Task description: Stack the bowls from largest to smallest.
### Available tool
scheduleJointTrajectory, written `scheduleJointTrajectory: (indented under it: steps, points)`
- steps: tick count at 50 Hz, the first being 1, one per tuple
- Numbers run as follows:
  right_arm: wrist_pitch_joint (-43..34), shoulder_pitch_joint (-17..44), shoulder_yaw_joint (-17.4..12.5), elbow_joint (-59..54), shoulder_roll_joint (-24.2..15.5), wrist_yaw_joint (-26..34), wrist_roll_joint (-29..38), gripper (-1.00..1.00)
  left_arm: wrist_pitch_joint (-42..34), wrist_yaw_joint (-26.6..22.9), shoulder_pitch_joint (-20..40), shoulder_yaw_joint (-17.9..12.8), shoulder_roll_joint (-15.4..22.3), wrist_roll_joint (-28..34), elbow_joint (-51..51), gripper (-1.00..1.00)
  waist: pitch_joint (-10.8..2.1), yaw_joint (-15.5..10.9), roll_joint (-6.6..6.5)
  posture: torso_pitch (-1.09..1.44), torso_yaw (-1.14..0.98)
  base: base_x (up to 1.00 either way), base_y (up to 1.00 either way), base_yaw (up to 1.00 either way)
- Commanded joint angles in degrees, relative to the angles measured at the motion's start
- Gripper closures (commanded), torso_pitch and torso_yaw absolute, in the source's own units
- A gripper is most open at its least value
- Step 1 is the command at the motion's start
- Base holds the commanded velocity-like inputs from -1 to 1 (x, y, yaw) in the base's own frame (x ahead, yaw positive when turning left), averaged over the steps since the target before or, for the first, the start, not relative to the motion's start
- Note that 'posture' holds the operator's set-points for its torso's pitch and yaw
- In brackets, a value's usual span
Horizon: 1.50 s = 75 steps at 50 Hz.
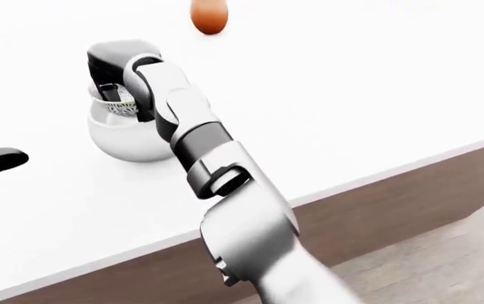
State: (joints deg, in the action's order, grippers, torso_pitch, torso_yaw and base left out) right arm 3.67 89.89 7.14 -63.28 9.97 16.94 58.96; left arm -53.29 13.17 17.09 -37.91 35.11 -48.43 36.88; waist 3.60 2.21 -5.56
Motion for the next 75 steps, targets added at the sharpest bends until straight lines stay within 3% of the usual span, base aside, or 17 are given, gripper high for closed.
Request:
scheduleJointTrajectory:
  steps: [1,13,37,70,75]
  points:
    - [0.4,2.1,-0.4,2.5,-0.2,-1.1,-0.2,0.59,1.6,-0.1,1.0,-1.0,1.1,0.2,1.2,-1.00,-1.46,0.0,-0.51,0.00,0.00,0.00,0.00,0.00]
    - [0.5,2.0,-0.4,2.7,-0.5,-0.3,0.2,0.68,1.8,-0.5,1.4,-0.8,1.1,0.9,0.7,-1.00,-1.51,-0.1,-0.47,0.00,0.00,0.00,0.00,0.00]
    - [0.2,1.8,-0.6,4.1,-1.0,1.7,0.6,0.50,1.7,-0.1,1.6,-0.5,1.3,0.7,0.8,-1.00,-1.45,-0.1,-0.37,0.00,0.00,0.00,0.00,0.00]
    - [-1.2,-1.1,-0.5,10.7,-2.2,7.3,0.7,-0.07,1.1,0.8,1.9,-0.9,1.9,-0.4,1.3,-1.00,-1.36,0.0,-0.29,0.00,0.00,0.00,0.00,0.00]
    - [-1.7,-1.8,-0.6,12.5,-2.4,8.7,0.9,-0.28,0.9,1.0,1.9,-1.0,2.0,-0.6,1.5,-1.00,-1.34,0.0,-0.26,0.00,0.00,0.00,0.00,0.00]
